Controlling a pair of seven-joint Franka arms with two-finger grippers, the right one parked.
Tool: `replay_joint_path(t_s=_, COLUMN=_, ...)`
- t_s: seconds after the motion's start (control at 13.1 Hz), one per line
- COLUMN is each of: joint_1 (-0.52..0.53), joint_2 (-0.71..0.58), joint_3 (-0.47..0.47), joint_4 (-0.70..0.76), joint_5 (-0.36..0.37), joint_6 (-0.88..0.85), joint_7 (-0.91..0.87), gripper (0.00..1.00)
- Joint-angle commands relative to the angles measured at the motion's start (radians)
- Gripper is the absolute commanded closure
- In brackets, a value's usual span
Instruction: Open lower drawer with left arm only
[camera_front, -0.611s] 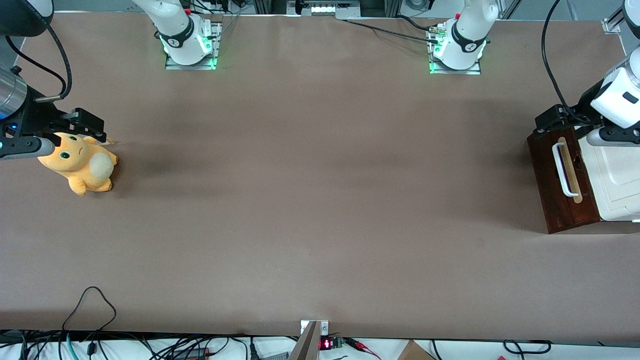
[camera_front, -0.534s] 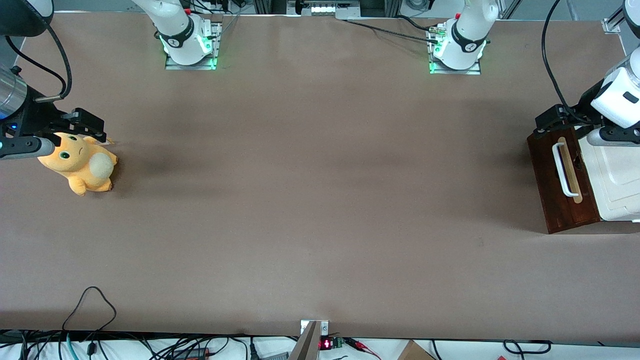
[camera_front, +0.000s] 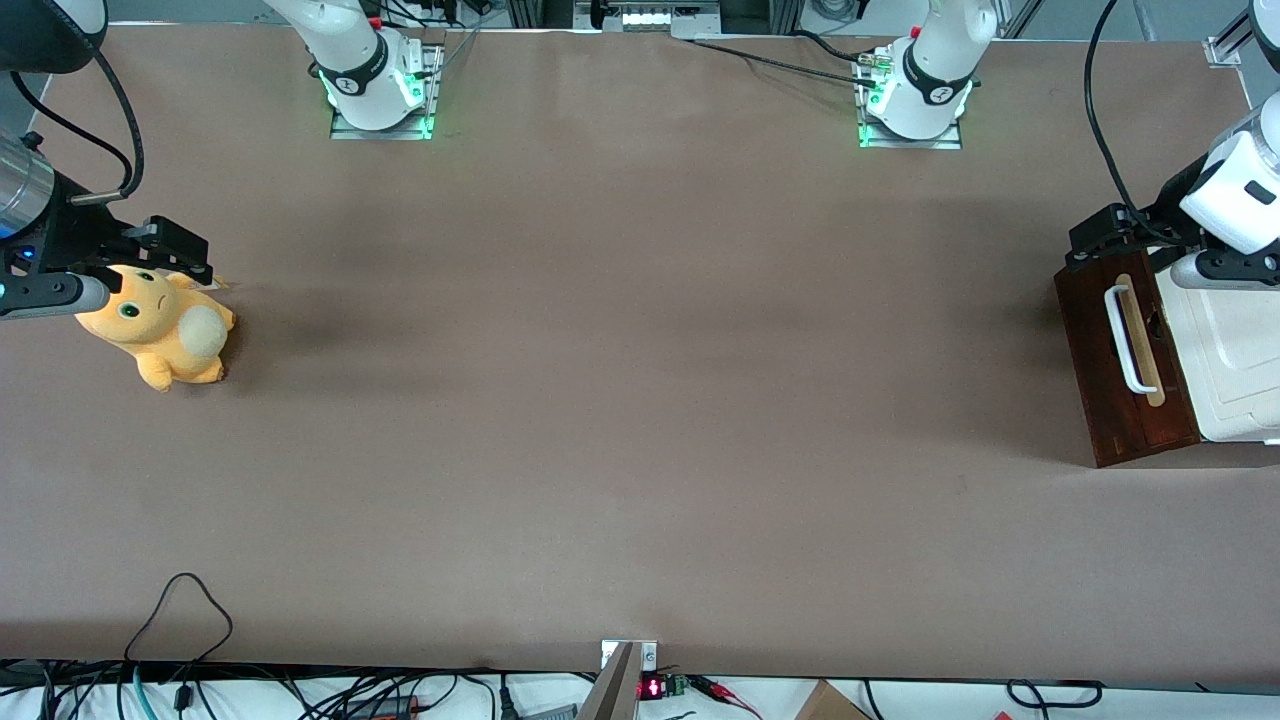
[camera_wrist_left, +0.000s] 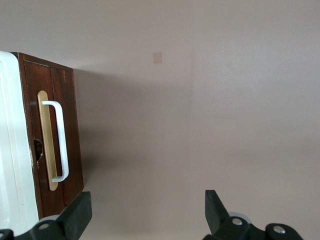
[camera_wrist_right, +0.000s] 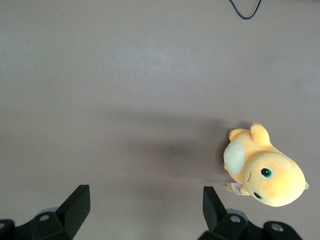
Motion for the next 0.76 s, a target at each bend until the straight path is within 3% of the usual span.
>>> replay_joint_path(t_s=0.0, joint_1=0.007, joint_2=0.013, joint_3=-0.039, joint_4=0.029, joint_5=-0.003, joint_6=-0.04, joint_7=-0.023, gripper=0.0)
replay_joint_path(t_s=0.15, joint_1=0.007, joint_2=0.049, joint_3=-0.166, joint_4=0.002, joint_5=0.255, joint_6=-0.043, joint_7=-0.226, gripper=0.0)
replay_joint_path(t_s=0.69, joint_1=0.006, joint_2=0.208, joint_3=-0.33, joint_4=-0.206, joint_5=0.825, joint_6=-0.17, joint_7=-0.699, gripper=0.0)
